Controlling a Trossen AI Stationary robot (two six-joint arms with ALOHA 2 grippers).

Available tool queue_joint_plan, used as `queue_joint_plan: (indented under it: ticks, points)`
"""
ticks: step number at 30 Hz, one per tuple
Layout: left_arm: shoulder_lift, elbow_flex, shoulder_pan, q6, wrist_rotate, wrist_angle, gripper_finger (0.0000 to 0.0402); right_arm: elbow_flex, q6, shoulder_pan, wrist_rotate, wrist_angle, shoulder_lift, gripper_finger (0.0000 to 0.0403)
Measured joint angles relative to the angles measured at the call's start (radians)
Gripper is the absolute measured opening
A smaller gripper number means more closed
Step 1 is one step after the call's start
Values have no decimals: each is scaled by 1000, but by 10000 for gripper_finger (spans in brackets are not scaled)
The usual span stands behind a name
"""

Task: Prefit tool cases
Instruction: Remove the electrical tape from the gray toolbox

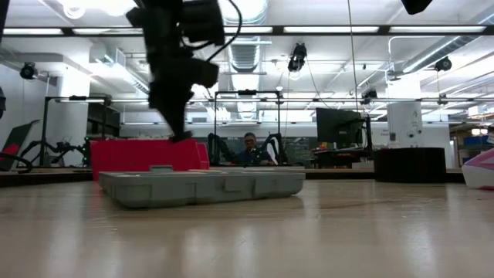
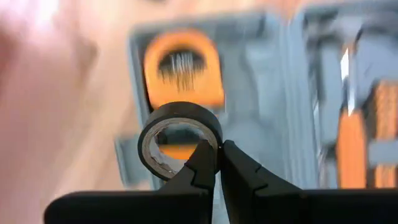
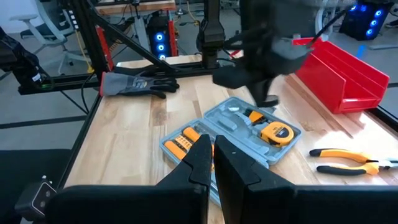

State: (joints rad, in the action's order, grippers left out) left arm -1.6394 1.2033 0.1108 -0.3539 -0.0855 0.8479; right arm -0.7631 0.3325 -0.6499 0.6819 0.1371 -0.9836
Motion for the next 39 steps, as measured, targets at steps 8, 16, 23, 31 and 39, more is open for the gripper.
queue_joint_plan:
  ticks: [8, 16, 23, 31, 39]
  points:
    - [2, 120, 76, 72, -37, -55, 7, 0, 0, 0, 0, -1, 0, 0]
    - [1, 129, 190, 131, -37, -156, 7, 0, -2, 0, 0, -1, 0, 0]
    - [0, 73, 279, 159, -37, -290, 7, 0, -15, 0, 1, -2, 0, 0]
    - [0, 34, 320, 163, -36, -429, 7, 0, -31, 0, 1, -10, 0, 0]
    - [0, -6, 326, 170, -37, -584, 7, 0, -43, 0, 1, -24, 0, 0]
